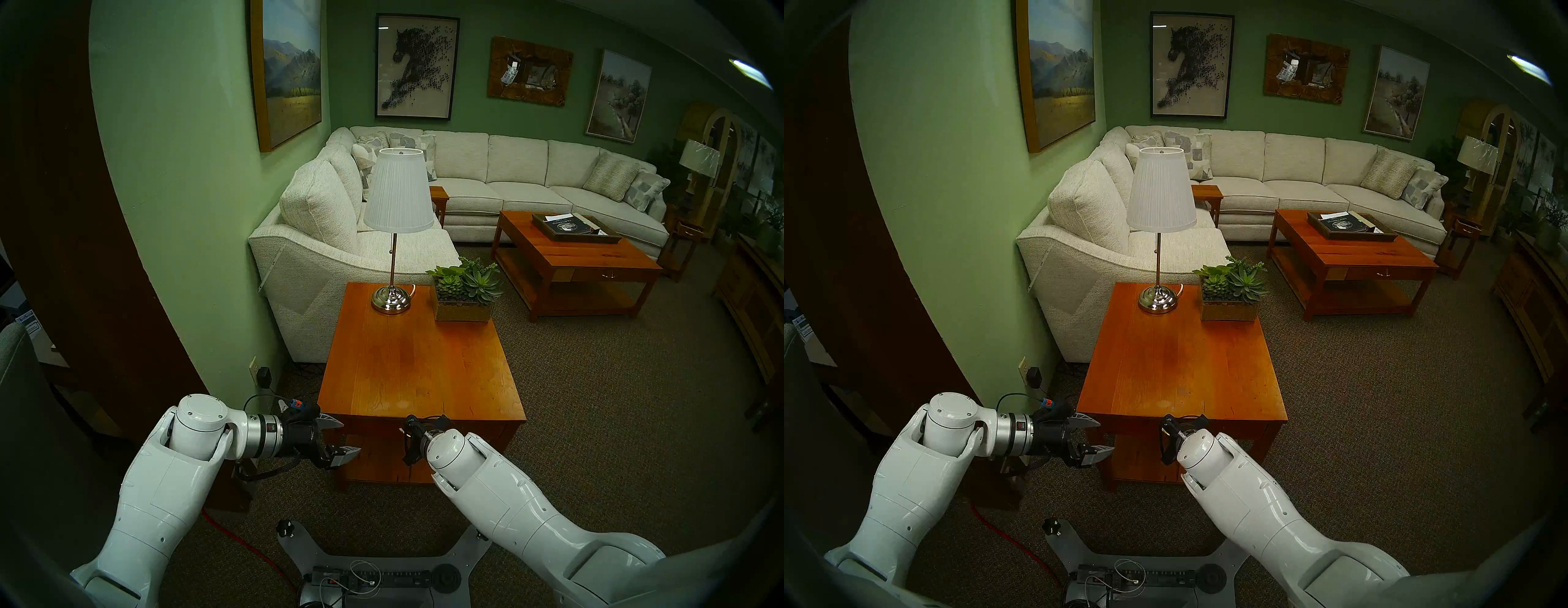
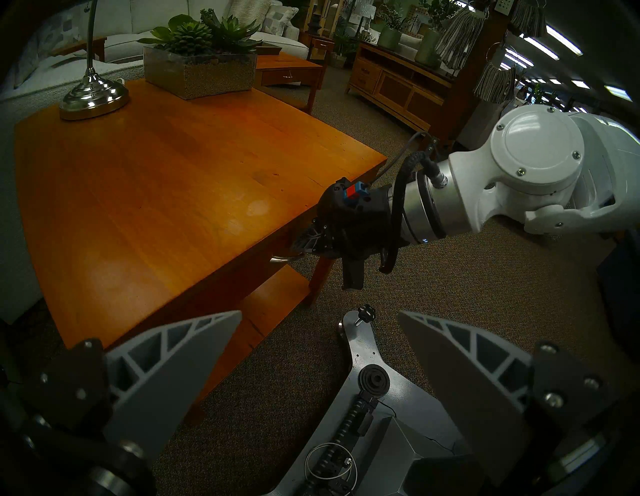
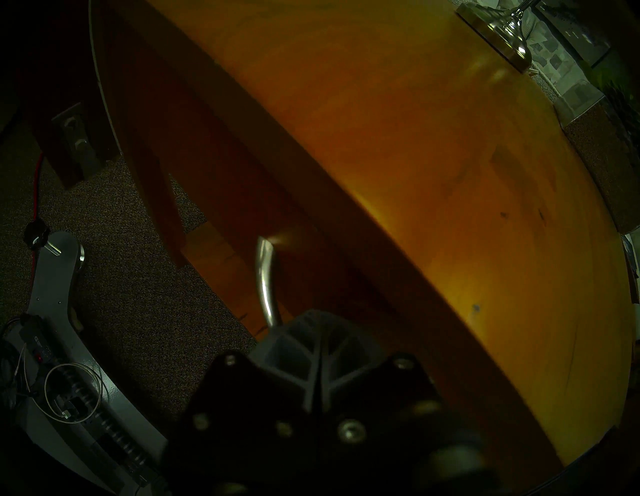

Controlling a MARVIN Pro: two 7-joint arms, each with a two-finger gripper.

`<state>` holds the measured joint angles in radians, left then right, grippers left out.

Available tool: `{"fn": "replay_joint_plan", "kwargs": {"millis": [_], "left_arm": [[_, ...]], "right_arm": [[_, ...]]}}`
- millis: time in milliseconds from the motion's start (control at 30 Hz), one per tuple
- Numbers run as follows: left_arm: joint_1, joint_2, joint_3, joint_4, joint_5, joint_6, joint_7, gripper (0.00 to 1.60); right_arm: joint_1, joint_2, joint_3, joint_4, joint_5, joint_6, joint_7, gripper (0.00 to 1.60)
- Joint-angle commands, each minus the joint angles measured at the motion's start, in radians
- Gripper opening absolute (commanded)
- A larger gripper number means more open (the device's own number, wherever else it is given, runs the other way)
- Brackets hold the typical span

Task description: Open the drawer, take out the contents and close the drawer

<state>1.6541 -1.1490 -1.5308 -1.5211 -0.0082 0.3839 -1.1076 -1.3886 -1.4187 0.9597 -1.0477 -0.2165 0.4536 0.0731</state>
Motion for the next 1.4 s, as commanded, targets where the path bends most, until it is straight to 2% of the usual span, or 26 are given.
{"fn": "replay_joint_plan", "kwargs": {"millis": [0, 167, 400, 433, 500, 1067, 1367], "left_arm": [[-0.022, 0.001, -0.008, -0.02, -0.006, 0.0, -0.003, 1.6], [-0.022, 0.001, -0.008, -0.019, -0.005, -0.001, -0.003, 1.6], [-0.022, 0.0, -0.008, -0.018, -0.004, -0.002, -0.002, 1.6], [-0.022, 0.0, -0.008, -0.017, -0.004, -0.002, -0.002, 1.6], [-0.022, 0.0, -0.008, -0.017, -0.003, -0.002, -0.002, 1.6], [-0.022, -0.001, -0.009, -0.017, -0.002, -0.003, -0.003, 1.6], [-0.022, -0.002, -0.009, -0.016, 0.0, -0.004, -0.002, 1.6]], "right_arm": [[-0.085, 0.009, -0.016, -0.046, 0.019, 0.029, 0.03, 0.0], [-0.119, 0.024, -0.034, -0.05, 0.031, 0.033, 0.032, 0.0], [-0.166, 0.039, -0.024, -0.055, 0.046, 0.026, 0.03, 0.0], [-0.15, 0.041, -0.038, -0.039, 0.056, 0.029, 0.034, 0.0], [-0.17, 0.041, -0.026, -0.051, 0.054, 0.021, 0.029, 0.0], [-0.177, 0.056, -0.039, -0.058, 0.081, 0.013, 0.046, 0.0], [-0.201, 0.098, -0.063, -0.073, 0.109, 0.022, 0.063, 0.0]]}}
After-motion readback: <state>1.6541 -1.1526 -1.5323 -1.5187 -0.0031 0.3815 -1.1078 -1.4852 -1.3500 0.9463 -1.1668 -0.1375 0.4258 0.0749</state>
